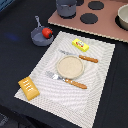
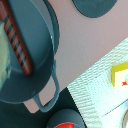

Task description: Interact with the objects in diverse but meaningful ways.

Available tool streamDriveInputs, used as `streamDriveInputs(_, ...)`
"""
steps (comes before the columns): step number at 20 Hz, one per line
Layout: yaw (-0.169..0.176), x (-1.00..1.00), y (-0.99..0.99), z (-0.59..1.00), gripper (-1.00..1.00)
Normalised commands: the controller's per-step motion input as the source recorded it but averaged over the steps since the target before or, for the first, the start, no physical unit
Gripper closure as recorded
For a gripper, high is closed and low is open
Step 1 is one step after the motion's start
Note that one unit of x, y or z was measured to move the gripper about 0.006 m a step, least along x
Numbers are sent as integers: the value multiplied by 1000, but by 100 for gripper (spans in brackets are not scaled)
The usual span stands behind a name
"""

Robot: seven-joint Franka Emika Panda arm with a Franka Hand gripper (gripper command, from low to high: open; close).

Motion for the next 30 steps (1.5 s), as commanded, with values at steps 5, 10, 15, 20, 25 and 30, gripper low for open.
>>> streamDriveInputs(5,-104,417,-629,0,-100)
streamDriveInputs(10,-117,261,-643,0,-100)
streamDriveInputs(15,-94,169,-710,0,-100)
streamDriveInputs(20,-81,170,-719,0,-100)
streamDriveInputs(25,-123,184,-626,-79,-100)
streamDriveInputs(30,-140,172,-599,-209,-100)
